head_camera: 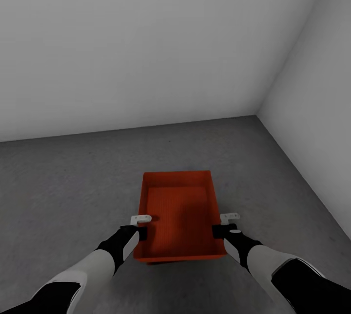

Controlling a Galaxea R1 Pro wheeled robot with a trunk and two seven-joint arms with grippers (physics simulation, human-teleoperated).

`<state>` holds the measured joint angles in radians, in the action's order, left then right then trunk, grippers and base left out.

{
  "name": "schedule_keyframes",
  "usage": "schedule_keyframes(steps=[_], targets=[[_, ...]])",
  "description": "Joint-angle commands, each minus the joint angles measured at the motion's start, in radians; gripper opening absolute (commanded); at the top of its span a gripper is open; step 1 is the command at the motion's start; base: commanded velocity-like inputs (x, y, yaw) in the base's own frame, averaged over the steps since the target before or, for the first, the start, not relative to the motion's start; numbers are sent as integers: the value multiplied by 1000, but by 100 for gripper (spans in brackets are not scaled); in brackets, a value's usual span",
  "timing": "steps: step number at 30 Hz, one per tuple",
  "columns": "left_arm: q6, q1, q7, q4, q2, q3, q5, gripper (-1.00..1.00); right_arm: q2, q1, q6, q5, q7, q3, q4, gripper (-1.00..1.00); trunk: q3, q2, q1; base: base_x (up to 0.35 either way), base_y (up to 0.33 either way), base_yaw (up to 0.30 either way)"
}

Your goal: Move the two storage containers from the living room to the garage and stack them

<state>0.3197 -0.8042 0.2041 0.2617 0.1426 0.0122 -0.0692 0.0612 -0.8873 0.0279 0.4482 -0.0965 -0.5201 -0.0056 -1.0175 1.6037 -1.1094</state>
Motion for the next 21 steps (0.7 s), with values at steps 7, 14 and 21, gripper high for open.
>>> schedule_keyframes(steps=[7, 14, 21], targets=[[-10, 0, 16, 5, 0, 0, 31, -100, 0, -1, 4, 21, -17, 7, 7, -100, -1, 0, 0, 0, 0, 0], [-12, 0, 16, 5, -1, 0, 34, -100, -2, -1, 8, 21, -16, 8, 7, -100, -1, 0, 0, 0, 0, 0], [-9, 0, 15, 5, -1, 0, 34, -100, -4, -1, 9, 21, -10, 6, 7, -100, -1, 0, 0, 0, 0, 0]])
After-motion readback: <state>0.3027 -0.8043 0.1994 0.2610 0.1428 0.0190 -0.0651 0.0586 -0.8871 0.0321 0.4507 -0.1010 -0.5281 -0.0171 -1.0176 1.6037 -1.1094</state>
